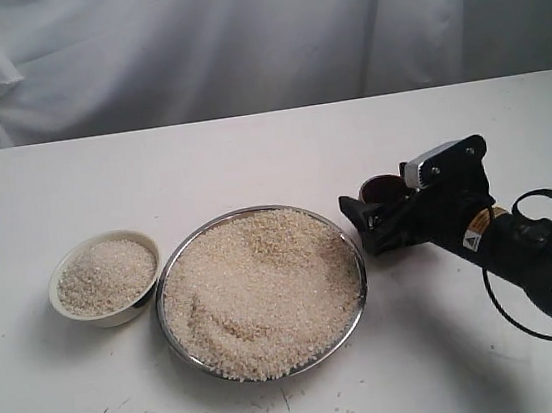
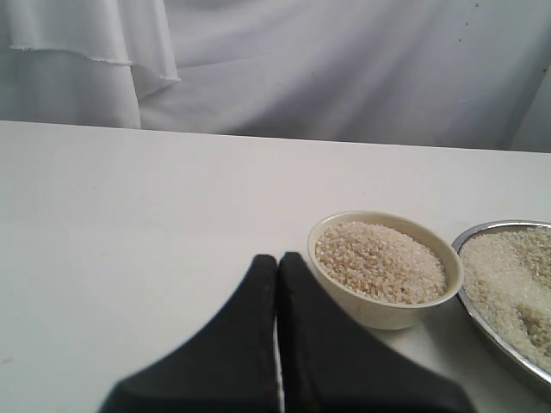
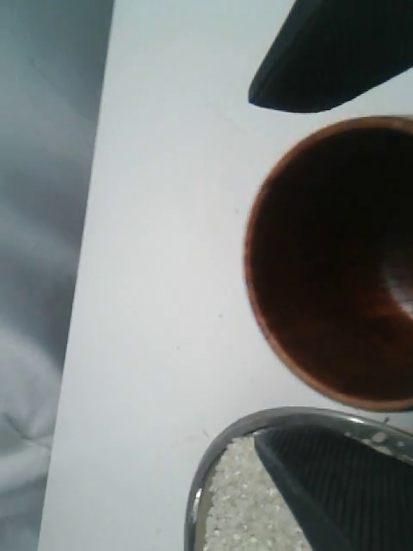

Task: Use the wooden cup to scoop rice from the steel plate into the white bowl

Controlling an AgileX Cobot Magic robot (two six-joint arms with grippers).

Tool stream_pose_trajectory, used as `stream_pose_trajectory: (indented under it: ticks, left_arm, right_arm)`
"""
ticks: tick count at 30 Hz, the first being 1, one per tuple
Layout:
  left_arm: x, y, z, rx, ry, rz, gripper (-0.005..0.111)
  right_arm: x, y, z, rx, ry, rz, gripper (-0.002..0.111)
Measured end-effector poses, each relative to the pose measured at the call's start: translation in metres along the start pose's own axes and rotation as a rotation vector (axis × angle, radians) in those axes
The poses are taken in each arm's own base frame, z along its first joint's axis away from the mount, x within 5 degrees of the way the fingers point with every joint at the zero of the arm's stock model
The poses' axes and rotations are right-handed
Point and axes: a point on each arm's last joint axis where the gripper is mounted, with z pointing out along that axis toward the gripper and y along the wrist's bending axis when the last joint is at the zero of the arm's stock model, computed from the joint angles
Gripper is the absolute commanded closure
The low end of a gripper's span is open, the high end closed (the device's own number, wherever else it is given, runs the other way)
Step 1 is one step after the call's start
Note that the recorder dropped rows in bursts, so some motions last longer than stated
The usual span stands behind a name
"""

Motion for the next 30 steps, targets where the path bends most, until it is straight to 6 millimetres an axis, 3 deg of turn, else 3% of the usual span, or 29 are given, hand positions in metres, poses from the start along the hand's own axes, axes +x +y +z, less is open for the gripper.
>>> stream_pose_trajectory:
  ticks: [4, 7, 9, 13, 16, 22, 30]
  left_arm:
    - [0.0, 0.0, 0.0, 0.0, 0.0, 0.0, 0.107]
    - [0.0, 0.0, 0.0, 0.0, 0.0, 0.0, 0.107]
    - [0.0, 0.0, 0.0, 0.0, 0.0, 0.0, 0.107]
    - [0.0, 0.0, 0.0, 0.0, 0.0, 0.0, 0.107]
    - [0.0, 0.0, 0.0, 0.0, 0.0, 0.0, 0.107]
    - [0.0, 0.0, 0.0, 0.0, 0.0, 0.0, 0.107]
    - [0.0, 0.0, 0.0, 0.0, 0.0, 0.0, 0.107]
  right_arm:
    - [-0.024, 0.0, -0.004, 0.005, -0.069, -0.066, 0.019]
    - [-0.045, 0.001, -0.01, 0.01, -0.127, -0.101, 0.026]
    - [-0.062, 0.003, -0.019, 0.016, -0.173, -0.119, 0.039]
    - [-0.097, 0.008, -0.043, 0.028, -0.249, -0.153, 0.082]
    - [-0.12, 0.013, -0.065, 0.04, -0.3, -0.178, 0.106]
    - [-0.154, 0.019, -0.113, 0.093, -0.426, -0.066, 0.108]
    - [-0.18, 0.01, -0.15, 0.261, -0.492, 0.061, 0.108]
